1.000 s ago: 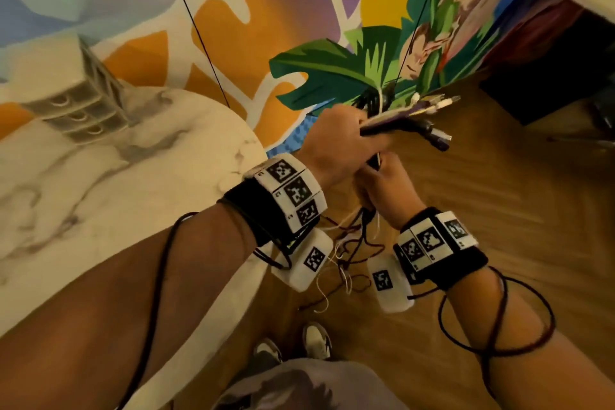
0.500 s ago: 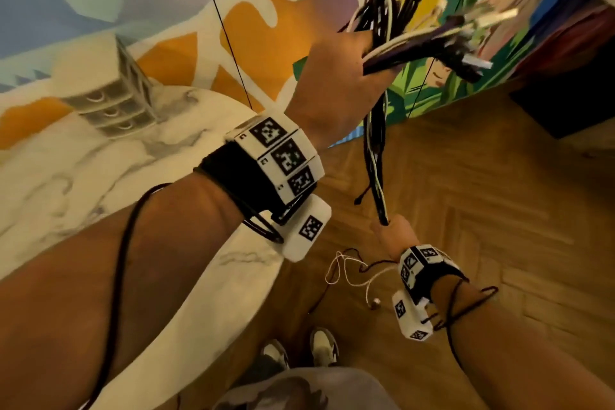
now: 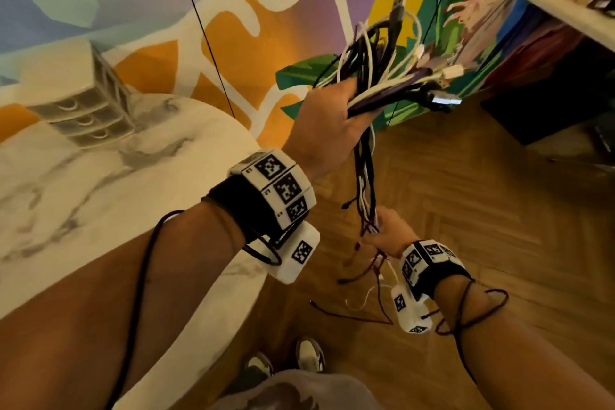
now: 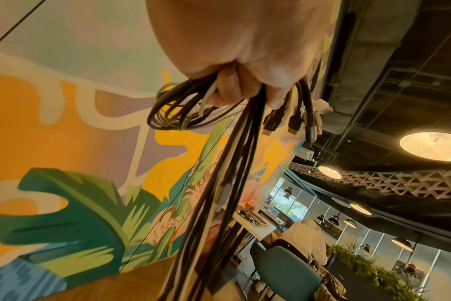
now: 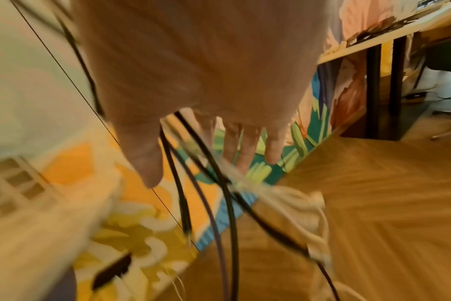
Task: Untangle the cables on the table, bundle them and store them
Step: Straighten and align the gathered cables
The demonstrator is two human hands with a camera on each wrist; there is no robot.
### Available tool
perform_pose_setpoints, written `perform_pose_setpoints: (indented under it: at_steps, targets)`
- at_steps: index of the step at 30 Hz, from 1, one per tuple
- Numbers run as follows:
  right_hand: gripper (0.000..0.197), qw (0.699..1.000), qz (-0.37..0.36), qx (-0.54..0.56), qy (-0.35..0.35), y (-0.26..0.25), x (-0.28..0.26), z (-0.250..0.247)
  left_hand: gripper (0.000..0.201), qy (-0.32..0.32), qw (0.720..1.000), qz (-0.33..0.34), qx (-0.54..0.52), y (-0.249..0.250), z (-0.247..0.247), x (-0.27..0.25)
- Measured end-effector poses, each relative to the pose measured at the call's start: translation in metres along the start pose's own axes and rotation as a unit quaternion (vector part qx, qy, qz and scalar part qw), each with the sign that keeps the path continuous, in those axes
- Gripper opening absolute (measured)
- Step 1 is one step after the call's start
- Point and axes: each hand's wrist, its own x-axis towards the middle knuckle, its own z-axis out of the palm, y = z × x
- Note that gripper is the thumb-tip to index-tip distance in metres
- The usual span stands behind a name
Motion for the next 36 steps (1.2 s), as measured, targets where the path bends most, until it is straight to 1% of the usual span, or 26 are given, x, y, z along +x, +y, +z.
perform_pose_setpoints:
  at_steps: [2, 4, 5, 7, 8, 9, 12, 15, 17, 18, 19, 20, 22, 23, 24, 25, 26, 27, 28, 29, 30, 31, 32, 34, 35, 36]
  targets:
    - [0.061, 0.989, -0.100, 0.112, 0.014, -0.022, -0.012, -0.013, 0.029, -0.007, 1.000, -0.002, 0.013, -0.012, 0.009, -0.008]
    - [0.071, 0.959, -0.172, 0.226, -0.003, -0.054, -0.026, -0.028, 0.029, -0.017, 1.000, -0.012, 0.019, -0.021, 0.018, -0.018]
    - [0.068, 0.943, -0.198, 0.268, -0.012, -0.070, -0.033, -0.034, 0.027, -0.027, 0.999, -0.025, 0.019, -0.025, 0.022, -0.022]
    - [0.044, 0.924, -0.223, 0.311, -0.004, -0.096, -0.035, -0.042, 0.026, -0.056, 0.996, -0.059, 0.034, -0.030, 0.030, -0.029]
    - [0.036, 0.927, -0.216, 0.304, 0.028, -0.102, -0.030, -0.041, 0.027, -0.071, 0.994, -0.074, 0.042, -0.032, 0.031, -0.031]
    - [0.034, 0.929, -0.211, 0.299, 0.050, -0.113, -0.030, -0.041, 0.028, -0.083, 0.992, -0.089, 0.044, -0.035, 0.032, -0.033]
    - [0.034, 0.940, -0.157, 0.288, 0.091, -0.111, -0.017, -0.030, 0.033, -0.086, 0.988, -0.123, 0.036, -0.043, 0.019, -0.033]
    - [0.045, 0.942, -0.069, 0.278, 0.173, -0.082, -0.005, -0.017, 0.032, -0.043, 0.987, -0.141, 0.062, -0.050, -0.012, -0.027]
    - [0.048, 0.949, -0.008, 0.245, 0.198, -0.055, 0.002, -0.009, 0.039, 0.005, 0.983, -0.178, 0.046, -0.051, -0.034, -0.021]
    - [0.047, 0.957, 0.027, 0.217, 0.189, -0.040, 0.007, -0.003, 0.042, 0.034, 0.979, -0.200, 0.023, -0.051, -0.044, -0.017]
    - [0.045, 0.968, 0.068, 0.178, 0.162, -0.023, 0.012, 0.002, 0.045, 0.066, 0.974, -0.215, 0.000, -0.053, -0.051, -0.012]
    - [0.042, 0.979, 0.106, 0.127, 0.119, -0.009, 0.016, 0.007, 0.045, 0.092, 0.970, -0.223, -0.032, -0.051, -0.057, -0.007]
    - [0.028, 0.989, 0.145, 0.016, -0.006, 0.010, 0.021, 0.017, 0.046, 0.133, 0.959, -0.223, -0.116, -0.048, -0.063, 0.000]
    - [0.020, 0.987, 0.142, -0.025, -0.068, 0.014, 0.024, 0.021, 0.046, 0.143, 0.950, -0.221, -0.166, -0.047, -0.061, 0.001]
    - [0.020, 0.985, 0.120, -0.053, -0.114, 0.011, 0.024, 0.021, 0.046, 0.139, 0.943, -0.219, -0.208, -0.044, -0.055, 0.002]
    - [0.028, 0.985, 0.079, -0.076, -0.132, 0.002, 0.024, 0.019, 0.045, 0.128, 0.937, -0.222, -0.237, -0.043, -0.048, -0.001]
    - [0.040, 0.989, 0.018, -0.087, -0.117, -0.011, 0.027, 0.016, 0.046, 0.111, 0.933, -0.229, -0.254, -0.041, -0.037, -0.004]
    - [0.056, 0.992, -0.060, -0.072, -0.086, -0.027, 0.026, 0.011, 0.047, 0.096, 0.930, -0.238, -0.263, -0.041, -0.026, -0.009]
    - [0.071, 0.989, -0.131, -0.020, -0.062, -0.047, 0.022, 0.006, 0.049, 0.082, 0.928, -0.244, -0.269, -0.039, -0.015, -0.016]
    - [0.078, 0.980, -0.187, 0.050, -0.051, -0.068, 0.018, 0.001, 0.052, 0.072, 0.925, -0.249, -0.277, -0.040, -0.005, -0.022]
    - [0.073, 0.964, -0.231, 0.117, -0.052, -0.087, 0.013, -0.003, 0.055, 0.063, 0.922, -0.250, -0.288, -0.041, 0.004, -0.028]
    - [0.061, 0.952, -0.250, 0.164, -0.063, -0.101, 0.009, -0.004, 0.058, 0.058, 0.918, -0.253, -0.300, -0.043, 0.011, -0.032]
    - [0.045, 0.945, -0.251, 0.197, -0.070, -0.115, 0.005, -0.004, 0.059, 0.056, 0.914, -0.255, -0.310, -0.043, 0.014, -0.034]
    - [0.009, 0.942, -0.222, 0.250, -0.038, -0.132, -0.001, 0.003, 0.061, 0.053, 0.903, -0.263, -0.334, -0.042, 0.015, -0.037]
    - [0.008, 0.944, -0.201, 0.260, -0.005, -0.134, -0.001, 0.009, 0.060, 0.049, 0.900, -0.267, -0.342, -0.042, 0.011, -0.036]
    - [0.019, 0.948, -0.188, 0.255, 0.021, -0.134, 0.000, 0.015, 0.059, 0.048, 0.898, -0.269, -0.346, -0.040, 0.006, -0.035]
